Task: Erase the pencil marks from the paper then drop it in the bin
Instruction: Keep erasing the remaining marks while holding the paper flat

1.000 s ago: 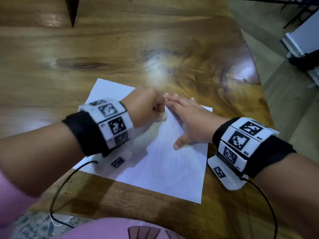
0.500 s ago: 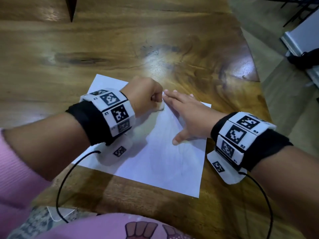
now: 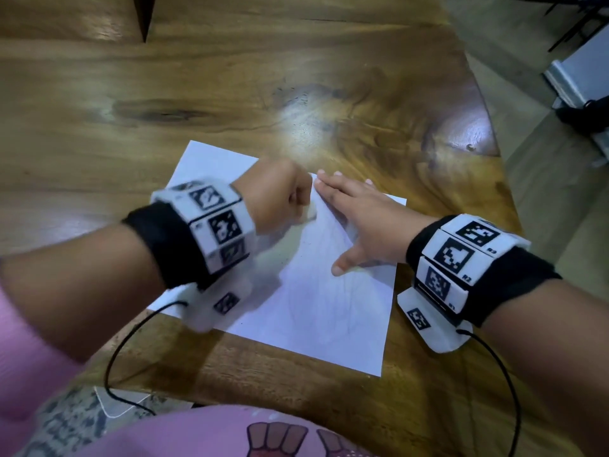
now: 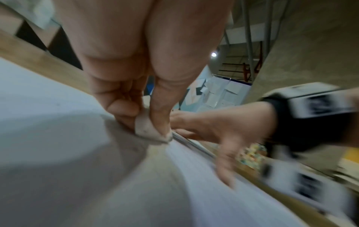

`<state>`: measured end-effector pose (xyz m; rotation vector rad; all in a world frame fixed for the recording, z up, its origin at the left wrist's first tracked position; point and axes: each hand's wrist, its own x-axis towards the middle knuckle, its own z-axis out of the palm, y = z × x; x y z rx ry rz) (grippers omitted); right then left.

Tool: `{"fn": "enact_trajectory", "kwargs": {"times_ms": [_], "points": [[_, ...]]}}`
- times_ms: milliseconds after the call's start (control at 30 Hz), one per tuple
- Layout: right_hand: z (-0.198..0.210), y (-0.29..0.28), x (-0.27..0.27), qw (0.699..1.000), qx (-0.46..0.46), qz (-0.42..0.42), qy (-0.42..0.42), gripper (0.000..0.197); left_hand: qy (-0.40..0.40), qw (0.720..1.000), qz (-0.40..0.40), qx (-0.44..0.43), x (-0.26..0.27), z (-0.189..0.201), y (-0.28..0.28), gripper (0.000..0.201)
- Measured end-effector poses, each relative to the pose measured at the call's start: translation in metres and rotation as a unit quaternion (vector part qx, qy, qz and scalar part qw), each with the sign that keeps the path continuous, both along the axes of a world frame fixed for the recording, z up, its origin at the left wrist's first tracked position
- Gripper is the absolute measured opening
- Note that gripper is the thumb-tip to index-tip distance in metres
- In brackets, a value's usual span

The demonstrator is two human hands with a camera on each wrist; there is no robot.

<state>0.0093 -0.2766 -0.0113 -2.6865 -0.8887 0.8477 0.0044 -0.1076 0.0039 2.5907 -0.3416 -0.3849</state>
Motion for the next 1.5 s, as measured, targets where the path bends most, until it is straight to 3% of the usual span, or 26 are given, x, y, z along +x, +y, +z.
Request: {"fn": "enact_trajectory", "kwargs": {"times_ms": [133, 300, 367, 600, 833, 1000, 1067, 1267, 1433, 1500], "points": [[0.001, 0.0, -0.001, 1.0, -0.005, 0.007, -0.002, 0.124, 0.06, 0.995, -0.072, 0.024, -0.039, -0.004, 0.006, 0.013], [0.0, 0.0, 0.0, 1.0, 0.002, -0.004, -0.004, 0.124, -0.026, 0.999, 0.025, 0.022, 0.019, 0.003, -0.001, 0.01], [0.001, 0.0, 0.0, 1.0, 0.001, -0.003, -0.004, 0.124, -0.027, 0.998, 0.049, 0.018, 0.035, 0.004, -0.003, 0.01], [0.001, 0.0, -0.001, 1.0, 0.002, 0.001, 0.001, 0.124, 0.033, 0.998, -0.045, 0.021, -0.022, -0.009, 0.006, 0.009], [0.001, 0.001, 0.0, 1.0, 0.003, -0.004, -0.003, 0.125, -0.015, 1.0, 0.011, 0.001, 0.013, -0.001, -0.006, 0.004], [0.001, 0.0, -0.001, 1.0, 0.004, -0.003, -0.004, 0.124, 0.047, 0.992, -0.115, -0.001, -0.058, -0.007, 0.009, 0.008], [0.001, 0.0, -0.001, 1.0, 0.005, -0.005, -0.004, 0.124, 0.061, 0.99, -0.13, 0.005, -0.063, -0.008, 0.013, 0.006], [0.001, 0.0, -0.001, 1.0, 0.001, -0.009, 0.0, 0.124, -0.01, 1.0, -0.02, -0.011, -0.018, -0.011, 0.007, 0.012], [-0.001, 0.0, -0.001, 1.0, -0.002, -0.003, -0.001, 0.124, 0.079, 0.99, -0.12, 0.005, -0.077, -0.01, 0.029, 0.003], [0.0, 0.0, -0.001, 1.0, -0.002, -0.002, 0.001, 0.123, 0.09, 0.987, -0.129, 0.018, -0.07, -0.009, 0.031, 0.007]]}}
